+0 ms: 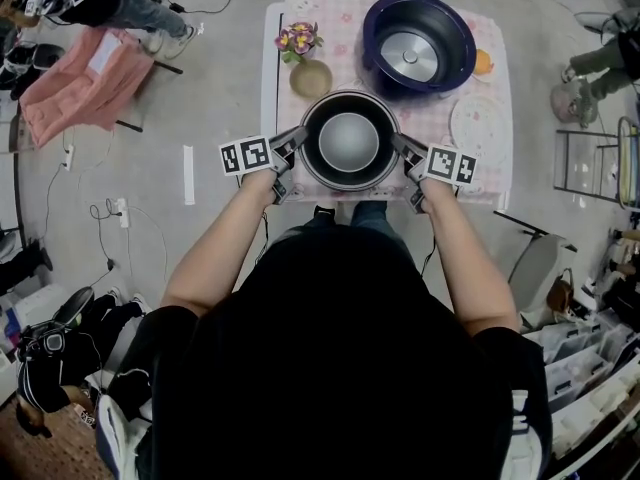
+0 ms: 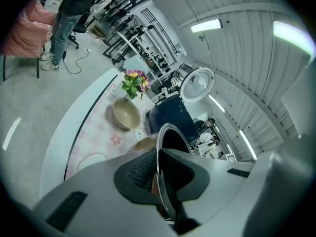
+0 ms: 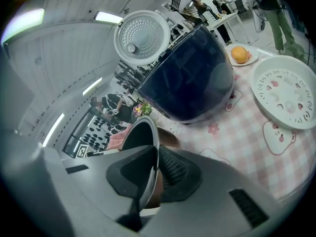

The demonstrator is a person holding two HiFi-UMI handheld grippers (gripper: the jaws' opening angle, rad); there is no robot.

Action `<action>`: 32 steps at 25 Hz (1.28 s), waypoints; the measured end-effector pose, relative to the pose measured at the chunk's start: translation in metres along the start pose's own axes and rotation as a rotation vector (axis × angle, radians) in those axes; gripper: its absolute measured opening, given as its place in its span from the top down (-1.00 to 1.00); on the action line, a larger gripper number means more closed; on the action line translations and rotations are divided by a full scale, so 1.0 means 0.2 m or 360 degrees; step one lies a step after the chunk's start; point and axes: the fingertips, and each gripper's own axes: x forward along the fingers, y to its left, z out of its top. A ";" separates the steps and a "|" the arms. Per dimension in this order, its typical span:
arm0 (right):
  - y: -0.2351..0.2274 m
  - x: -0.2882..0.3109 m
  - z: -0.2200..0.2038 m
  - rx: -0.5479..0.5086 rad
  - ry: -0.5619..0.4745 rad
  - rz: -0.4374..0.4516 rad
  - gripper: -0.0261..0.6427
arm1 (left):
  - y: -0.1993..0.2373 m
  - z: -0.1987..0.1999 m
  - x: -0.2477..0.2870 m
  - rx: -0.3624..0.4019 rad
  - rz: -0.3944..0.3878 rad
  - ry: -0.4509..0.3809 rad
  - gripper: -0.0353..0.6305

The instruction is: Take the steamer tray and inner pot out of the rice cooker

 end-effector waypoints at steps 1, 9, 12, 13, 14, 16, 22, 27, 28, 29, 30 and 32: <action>-0.02 0.01 -0.01 0.0007 0.0006 -0.0006 0.81 | 0.00 0.00 0.01 0.0000 0.0005 0.0005 0.76; -0.06 0.03 -0.02 0.0030 0.0002 -0.0023 0.80 | 0.02 0.00 0.03 0.0007 0.0010 0.0020 0.76; -0.07 0.03 -0.02 0.0032 -0.0010 -0.0018 0.80 | 0.02 0.00 0.04 0.0005 -0.0003 0.0018 0.76; -0.07 0.03 -0.02 0.0029 -0.0015 -0.0015 0.80 | 0.02 0.00 0.04 0.0001 -0.0007 0.0014 0.76; -0.07 0.03 -0.02 0.0023 -0.0019 -0.0012 0.79 | 0.02 0.00 0.04 -0.0003 -0.0011 0.0011 0.76; -0.07 0.03 -0.02 0.0003 -0.0023 -0.0011 0.79 | 0.03 -0.01 0.04 -0.0011 -0.0017 0.0011 0.76; -0.07 0.03 -0.02 -0.0087 -0.0015 -0.0070 0.77 | 0.02 0.01 0.01 0.0050 -0.0006 0.0036 0.75; -0.06 -0.01 0.02 -0.0139 -0.0049 -0.0117 0.74 | 0.01 0.08 -0.03 0.0112 0.0020 -0.0001 0.74; -0.06 -0.02 0.04 -0.0153 -0.0060 -0.0123 0.74 | 0.00 0.10 -0.04 0.0128 0.0020 -0.0010 0.74; -0.06 -0.04 0.06 -0.0165 -0.0072 -0.0129 0.73 | -0.01 0.13 -0.06 0.0148 0.0019 -0.0020 0.74; -0.05 -0.05 0.08 -0.0176 -0.0084 -0.0134 0.73 | -0.03 0.15 -0.07 0.0170 0.0017 -0.0033 0.74; -0.04 -0.08 0.12 -0.0201 -0.0109 -0.0146 0.72 | -0.07 0.21 -0.09 0.0230 0.0013 -0.0064 0.74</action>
